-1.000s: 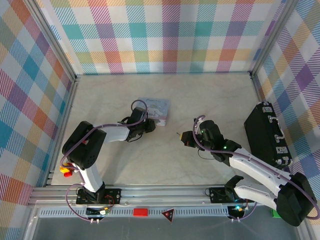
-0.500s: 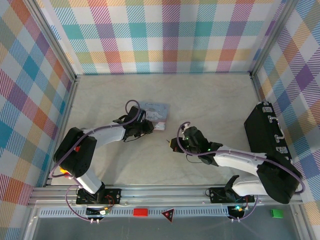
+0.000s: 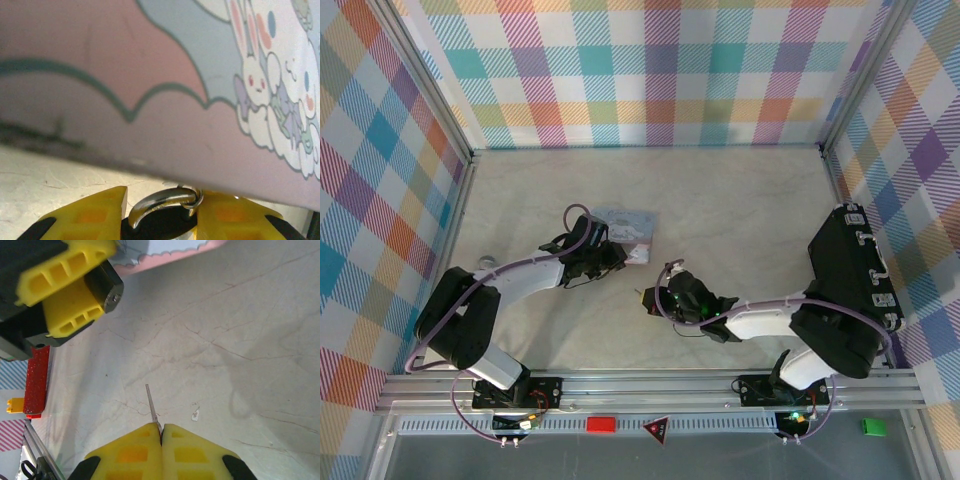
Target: Unlock the padlock with the key
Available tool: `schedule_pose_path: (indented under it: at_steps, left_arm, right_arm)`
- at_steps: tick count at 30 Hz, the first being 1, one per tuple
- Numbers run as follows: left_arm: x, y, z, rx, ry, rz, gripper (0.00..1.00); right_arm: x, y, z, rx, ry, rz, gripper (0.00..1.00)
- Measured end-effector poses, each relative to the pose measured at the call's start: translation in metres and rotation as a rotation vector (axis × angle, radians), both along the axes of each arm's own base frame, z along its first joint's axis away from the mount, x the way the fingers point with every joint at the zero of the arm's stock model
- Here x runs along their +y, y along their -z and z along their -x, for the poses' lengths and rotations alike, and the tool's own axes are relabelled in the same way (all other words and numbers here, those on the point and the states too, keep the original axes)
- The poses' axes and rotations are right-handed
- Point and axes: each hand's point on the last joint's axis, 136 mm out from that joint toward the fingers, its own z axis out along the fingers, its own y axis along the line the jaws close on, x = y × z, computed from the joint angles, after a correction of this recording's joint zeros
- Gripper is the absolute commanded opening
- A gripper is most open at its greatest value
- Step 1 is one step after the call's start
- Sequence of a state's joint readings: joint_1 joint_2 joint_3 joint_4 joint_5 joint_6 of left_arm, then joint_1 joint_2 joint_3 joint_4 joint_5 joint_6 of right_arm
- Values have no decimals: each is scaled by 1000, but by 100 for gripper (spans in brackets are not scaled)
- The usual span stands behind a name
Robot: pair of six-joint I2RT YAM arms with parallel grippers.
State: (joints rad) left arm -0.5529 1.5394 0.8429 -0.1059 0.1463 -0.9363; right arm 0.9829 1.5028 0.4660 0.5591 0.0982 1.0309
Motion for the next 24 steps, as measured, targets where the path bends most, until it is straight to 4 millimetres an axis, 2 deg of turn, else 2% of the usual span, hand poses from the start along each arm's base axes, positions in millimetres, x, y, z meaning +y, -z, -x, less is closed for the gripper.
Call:
schedule_pose_path:
  at_steps: [6,13,21,24]
  left_arm:
    - [-3,3,9,24,-10,16,19]
    - [-8,11,22,60,-11,27,18]
    - [-12,11,27,64,-23,60,17]
    - [-14,10,30,61,-24,70,17]
  right_arm:
    - [5,11,-4,-7,7,-20,0]
    - [13,-2,-13,-60,23,-83,0]
    - [10,7,-11,-78,23,-112,0]
    - [11,4,-12,-88,23,-127,0]
